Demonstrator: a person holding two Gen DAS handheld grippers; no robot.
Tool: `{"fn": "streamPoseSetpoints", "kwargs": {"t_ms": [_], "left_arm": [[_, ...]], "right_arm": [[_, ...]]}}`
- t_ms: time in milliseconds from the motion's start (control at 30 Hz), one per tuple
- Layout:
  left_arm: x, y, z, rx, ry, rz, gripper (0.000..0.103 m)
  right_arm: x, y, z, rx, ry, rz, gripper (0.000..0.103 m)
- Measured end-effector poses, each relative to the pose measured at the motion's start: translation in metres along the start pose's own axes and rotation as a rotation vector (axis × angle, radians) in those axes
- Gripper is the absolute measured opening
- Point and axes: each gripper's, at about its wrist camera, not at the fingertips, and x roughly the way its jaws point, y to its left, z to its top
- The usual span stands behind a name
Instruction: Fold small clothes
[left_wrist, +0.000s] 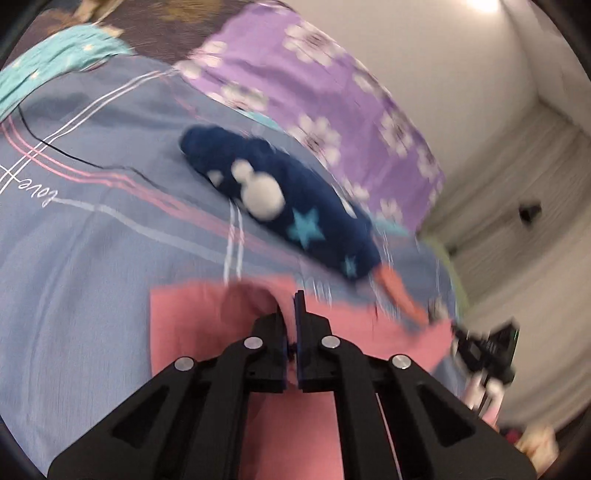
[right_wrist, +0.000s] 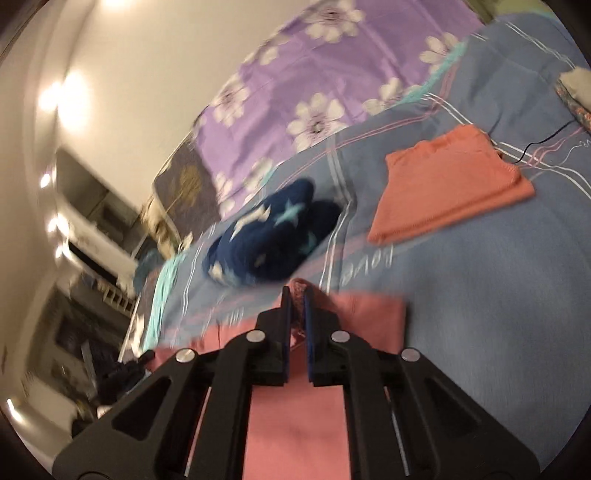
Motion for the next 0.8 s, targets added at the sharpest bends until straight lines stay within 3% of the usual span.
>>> {"fn": "streamPoseSetpoints", "kwargs": {"t_ms": [67, 167, 233, 267, 467, 633, 700, 800], "left_arm": [[0.018, 0.011, 0.016, -0.05, 0.001, 0.065, 0.01], [0.026, 0.016, 0.018, -0.028, 0.0, 0.134, 0.018], [0.026, 0.016, 0.011, 0.026, 0.013, 0.145, 0.041], [0.025, 0.014, 0.008, 0.05, 0.014, 0.16, 0.045], [0.032, 0.016, -0.011, 0.111, 0.087, 0.214, 0.046], [-0.01, -0.005, -0.057, 0.225, 0.067, 0.134, 0.046], [-0.029, -0.012, -0.085, 0.28, 0.104, 0.084, 0.046], [-0.043, -0.014, -0.114, 0.328, 0.156, 0.091, 0.046]], "right_arm": [[0.017, -0.008, 0.011, 0.024, 0.023, -0.097, 0.023], [0.022, -0.013, 0.005, -0.007, 0.037, -0.105, 0.032], [0.02, -0.014, -0.004, -0.06, 0.043, -0.115, 0.042], [0.021, -0.016, -0.009, -0.093, 0.053, -0.137, 0.043], [0.02, -0.019, -0.027, -0.111, 0.089, -0.154, 0.043], [-0.022, -0.002, -0.07, -0.244, 0.099, -0.113, 0.04], [-0.041, -0.001, -0.096, -0.29, 0.131, -0.114, 0.038], [-0.065, -0.003, -0.128, -0.302, 0.171, -0.105, 0.038]]}}
